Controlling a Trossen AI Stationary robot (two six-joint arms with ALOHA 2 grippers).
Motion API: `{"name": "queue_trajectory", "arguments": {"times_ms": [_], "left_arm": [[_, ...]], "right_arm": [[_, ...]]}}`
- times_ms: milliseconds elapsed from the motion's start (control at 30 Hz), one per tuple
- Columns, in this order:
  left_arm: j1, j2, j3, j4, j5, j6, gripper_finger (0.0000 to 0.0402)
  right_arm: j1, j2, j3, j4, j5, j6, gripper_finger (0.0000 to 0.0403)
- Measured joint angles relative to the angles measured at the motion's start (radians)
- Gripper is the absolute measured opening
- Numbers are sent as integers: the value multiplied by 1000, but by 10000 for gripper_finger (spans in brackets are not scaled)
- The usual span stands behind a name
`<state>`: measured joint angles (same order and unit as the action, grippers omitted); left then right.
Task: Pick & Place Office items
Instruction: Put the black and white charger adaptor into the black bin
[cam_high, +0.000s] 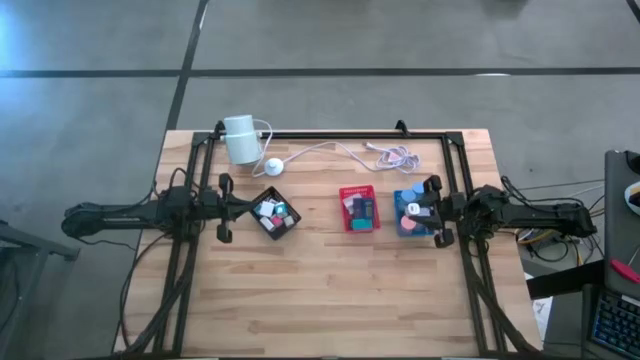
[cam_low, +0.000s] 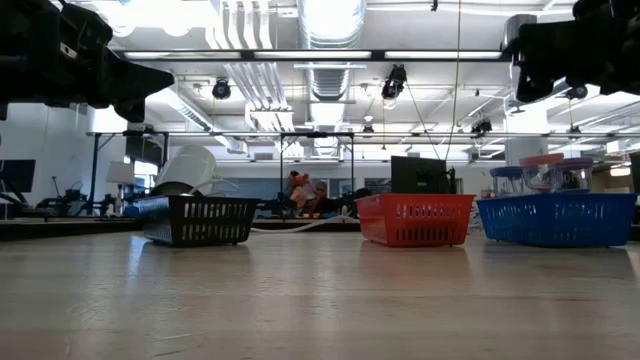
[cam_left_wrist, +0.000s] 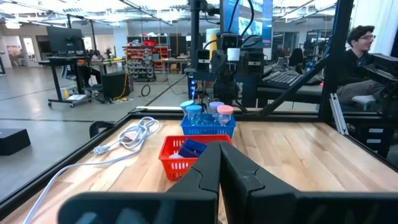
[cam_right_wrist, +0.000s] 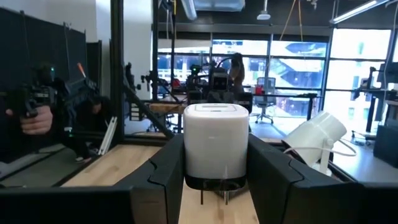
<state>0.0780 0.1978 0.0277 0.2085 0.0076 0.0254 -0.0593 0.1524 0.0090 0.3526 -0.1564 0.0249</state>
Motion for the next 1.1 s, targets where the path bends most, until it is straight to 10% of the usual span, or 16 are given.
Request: {"name": "queue_trajectory", "arguments": {"times_ms": [633, 1100], "left_arm": [[0, 9, 0, 56, 17, 38, 7], [-6, 396, 346, 83, 21, 247, 7]], "right_arm": [[1, 29, 25, 126, -2, 29, 130], [0, 515, 410, 62, -51, 49, 130]]}}
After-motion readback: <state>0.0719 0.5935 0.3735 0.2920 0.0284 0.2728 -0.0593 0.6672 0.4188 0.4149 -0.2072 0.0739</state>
